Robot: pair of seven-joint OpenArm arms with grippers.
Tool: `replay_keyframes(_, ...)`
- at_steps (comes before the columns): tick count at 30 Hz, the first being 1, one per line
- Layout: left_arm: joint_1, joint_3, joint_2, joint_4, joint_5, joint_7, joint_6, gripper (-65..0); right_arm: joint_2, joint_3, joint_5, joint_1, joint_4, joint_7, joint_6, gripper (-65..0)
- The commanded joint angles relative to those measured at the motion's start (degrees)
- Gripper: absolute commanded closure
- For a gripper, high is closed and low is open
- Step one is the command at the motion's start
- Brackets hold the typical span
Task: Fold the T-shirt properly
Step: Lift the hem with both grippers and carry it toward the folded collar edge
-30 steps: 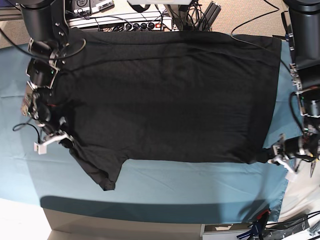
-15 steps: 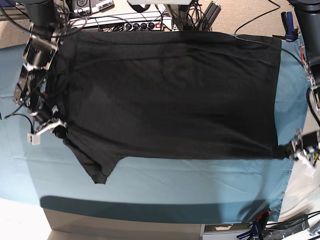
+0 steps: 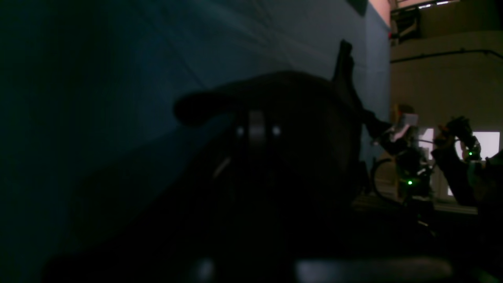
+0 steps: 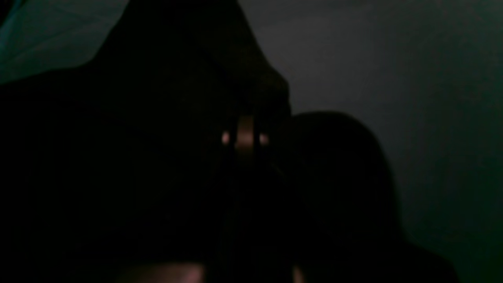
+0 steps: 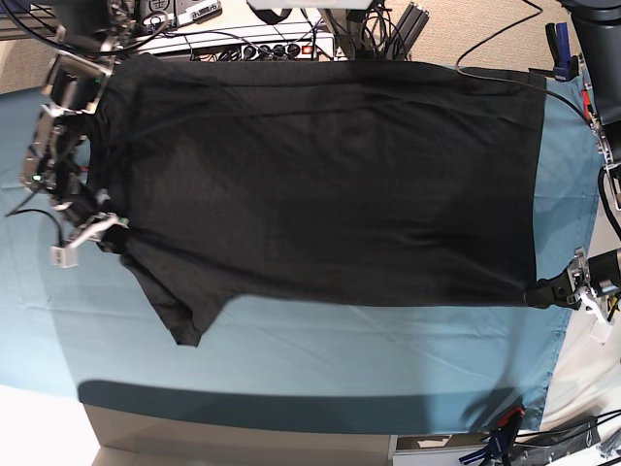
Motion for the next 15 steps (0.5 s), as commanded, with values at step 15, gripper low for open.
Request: replay_keyframes(15, 5.66, -0.17, -1.44, 2.32, -6.09, 3.60, -3.84, 0.0, 2.95, 0.24, 2.64, 0.76, 1.16, -0.11, 0.45, 0.0)
